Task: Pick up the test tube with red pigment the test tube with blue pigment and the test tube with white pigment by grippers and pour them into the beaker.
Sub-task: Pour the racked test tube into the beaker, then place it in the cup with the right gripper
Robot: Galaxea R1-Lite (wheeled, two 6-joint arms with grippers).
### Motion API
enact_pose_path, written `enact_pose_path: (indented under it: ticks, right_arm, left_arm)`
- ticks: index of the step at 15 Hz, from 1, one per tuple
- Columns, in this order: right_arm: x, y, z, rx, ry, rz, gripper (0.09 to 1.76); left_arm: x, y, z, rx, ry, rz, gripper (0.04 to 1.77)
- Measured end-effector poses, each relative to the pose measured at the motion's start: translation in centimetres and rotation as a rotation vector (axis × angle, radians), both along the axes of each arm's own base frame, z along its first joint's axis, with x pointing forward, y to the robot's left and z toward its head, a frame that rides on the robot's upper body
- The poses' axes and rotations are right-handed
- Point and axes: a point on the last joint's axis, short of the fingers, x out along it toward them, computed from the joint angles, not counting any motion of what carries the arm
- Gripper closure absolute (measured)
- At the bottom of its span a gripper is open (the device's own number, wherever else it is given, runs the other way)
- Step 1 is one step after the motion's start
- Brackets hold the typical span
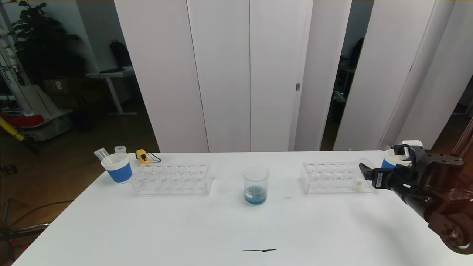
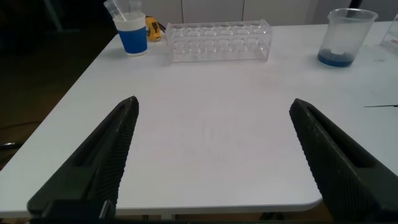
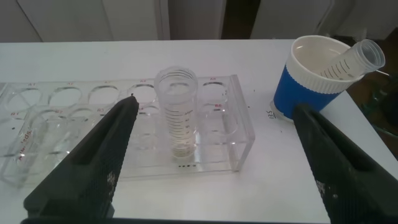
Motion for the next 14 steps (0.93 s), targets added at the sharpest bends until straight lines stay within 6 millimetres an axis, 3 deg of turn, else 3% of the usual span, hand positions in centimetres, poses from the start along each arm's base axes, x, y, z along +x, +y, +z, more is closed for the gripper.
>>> enact_pose_path:
  ticks: [8,14]
  right_arm:
    - [2.4,0.3,-1.0,-0.047,-0.005,0.024,0.10]
    - [3.1,1.2,-2.4,-0.047,0.027,0.048,0.10]
  left_arm:
    - [0.0,0.0,0.0,0.000,0.000,0.000,0.08]
    - [0.0,0.0,0.0,0.000,0.000,0.000,0.08]
